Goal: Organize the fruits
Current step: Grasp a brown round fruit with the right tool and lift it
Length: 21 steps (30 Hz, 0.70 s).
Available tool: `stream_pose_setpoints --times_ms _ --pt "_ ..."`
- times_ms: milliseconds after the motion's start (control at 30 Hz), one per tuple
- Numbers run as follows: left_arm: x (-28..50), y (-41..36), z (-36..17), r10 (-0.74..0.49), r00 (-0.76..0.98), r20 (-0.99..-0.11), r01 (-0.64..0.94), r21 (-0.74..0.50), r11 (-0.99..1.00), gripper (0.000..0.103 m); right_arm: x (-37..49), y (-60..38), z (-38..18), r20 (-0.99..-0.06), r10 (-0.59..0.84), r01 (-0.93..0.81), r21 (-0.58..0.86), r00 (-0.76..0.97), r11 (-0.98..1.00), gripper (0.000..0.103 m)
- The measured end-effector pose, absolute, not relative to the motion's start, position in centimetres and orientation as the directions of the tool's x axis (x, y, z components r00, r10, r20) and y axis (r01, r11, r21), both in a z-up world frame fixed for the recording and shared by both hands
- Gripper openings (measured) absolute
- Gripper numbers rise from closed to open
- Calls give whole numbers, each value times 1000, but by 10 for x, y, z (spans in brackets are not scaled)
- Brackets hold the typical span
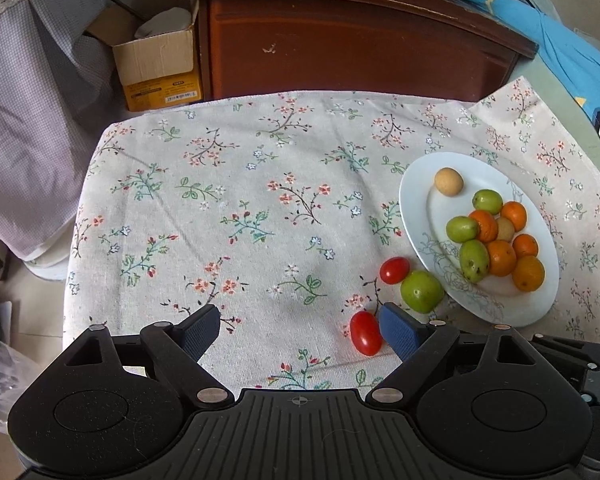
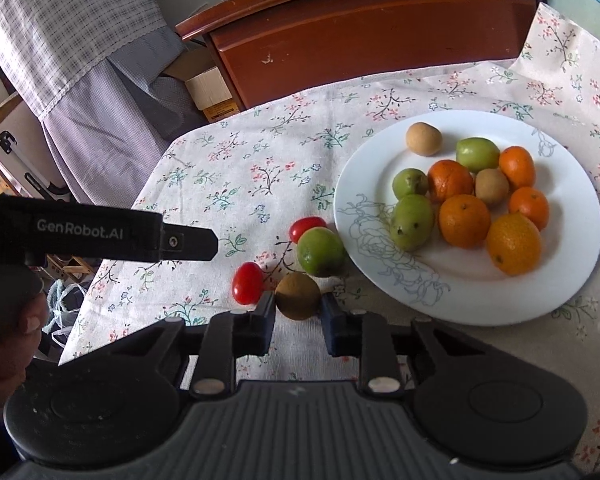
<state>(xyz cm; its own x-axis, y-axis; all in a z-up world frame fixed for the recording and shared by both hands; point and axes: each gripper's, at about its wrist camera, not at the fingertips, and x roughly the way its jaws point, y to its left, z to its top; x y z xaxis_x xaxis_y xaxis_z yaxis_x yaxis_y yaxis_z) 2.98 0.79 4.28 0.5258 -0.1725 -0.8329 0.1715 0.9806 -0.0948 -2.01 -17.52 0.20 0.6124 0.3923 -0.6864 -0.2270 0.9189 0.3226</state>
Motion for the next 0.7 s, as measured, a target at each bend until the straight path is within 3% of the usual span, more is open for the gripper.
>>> stream_pose_setpoints --times_ms 367,567,700 --pt "13 -16 26 -199 524 -828 289 -47 956 85 -51 -197 10 -711 335 -129 329 619 936 24" --pt "14 -20 23 -223 540 -812 301 -62 952 72 -53 -200 1 -730 326 -88 345 600 934 25" --pt "15 -21 19 -234 538 -810 307 -70 949 56 -51 -202 0 -725 334 -71 367 602 927 27"
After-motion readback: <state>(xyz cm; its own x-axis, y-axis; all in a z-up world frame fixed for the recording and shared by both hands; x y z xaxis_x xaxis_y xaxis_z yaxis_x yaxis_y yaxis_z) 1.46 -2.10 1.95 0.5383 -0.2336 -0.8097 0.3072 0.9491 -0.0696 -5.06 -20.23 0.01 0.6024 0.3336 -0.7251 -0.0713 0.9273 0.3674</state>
